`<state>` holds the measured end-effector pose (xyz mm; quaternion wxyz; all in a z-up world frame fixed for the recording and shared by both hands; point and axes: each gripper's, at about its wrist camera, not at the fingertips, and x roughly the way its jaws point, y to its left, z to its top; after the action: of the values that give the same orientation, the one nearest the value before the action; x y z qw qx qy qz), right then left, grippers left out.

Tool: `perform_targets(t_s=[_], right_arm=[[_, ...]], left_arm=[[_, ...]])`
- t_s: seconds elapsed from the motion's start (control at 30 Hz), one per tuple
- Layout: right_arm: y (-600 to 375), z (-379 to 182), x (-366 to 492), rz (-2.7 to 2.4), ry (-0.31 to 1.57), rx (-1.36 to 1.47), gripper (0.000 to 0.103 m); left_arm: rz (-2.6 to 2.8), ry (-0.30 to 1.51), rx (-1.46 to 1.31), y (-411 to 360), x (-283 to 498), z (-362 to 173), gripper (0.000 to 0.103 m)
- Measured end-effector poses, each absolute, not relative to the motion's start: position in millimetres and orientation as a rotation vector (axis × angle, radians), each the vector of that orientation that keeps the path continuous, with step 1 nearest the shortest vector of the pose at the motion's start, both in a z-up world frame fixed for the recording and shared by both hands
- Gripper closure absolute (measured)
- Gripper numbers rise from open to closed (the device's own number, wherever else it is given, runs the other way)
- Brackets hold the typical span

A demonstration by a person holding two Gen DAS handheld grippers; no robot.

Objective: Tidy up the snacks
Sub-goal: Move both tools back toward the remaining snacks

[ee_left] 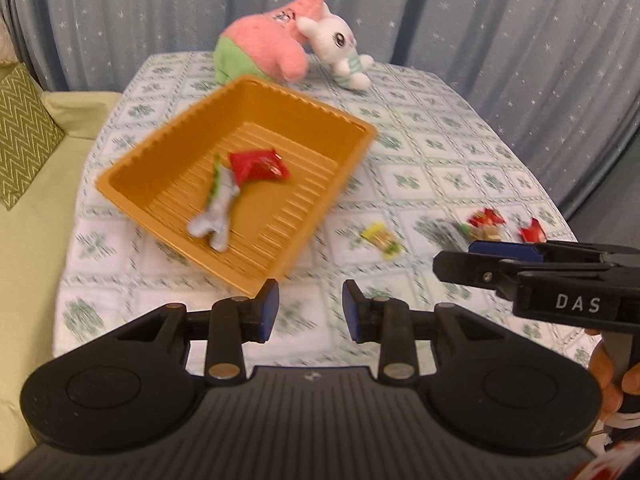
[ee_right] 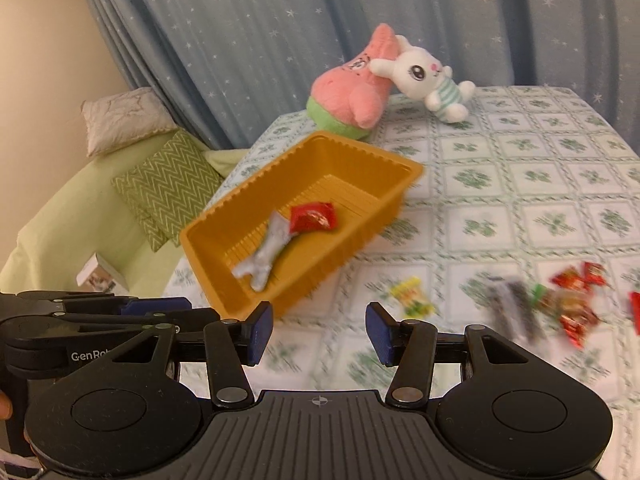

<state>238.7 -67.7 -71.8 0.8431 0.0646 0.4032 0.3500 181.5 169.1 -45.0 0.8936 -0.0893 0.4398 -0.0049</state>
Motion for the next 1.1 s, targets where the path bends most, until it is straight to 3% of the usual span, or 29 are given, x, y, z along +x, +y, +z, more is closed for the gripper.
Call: perform_targets(t_s=[0.57, 1.1], right_arm=[[-205.6, -102.8, 239.9, 0.628, 0.931, 0.172, 0.051], [-284.8, -134.1, 272.1, 0.464, 0.980, 0.228, 0.051]], left_arm=[[-0.025, 0.975, -0.168, 62.7, 177.7, -72.6, 0.072], [0.001, 0.998, -0.154, 28.2, 204.6, -97.9, 0.072]])
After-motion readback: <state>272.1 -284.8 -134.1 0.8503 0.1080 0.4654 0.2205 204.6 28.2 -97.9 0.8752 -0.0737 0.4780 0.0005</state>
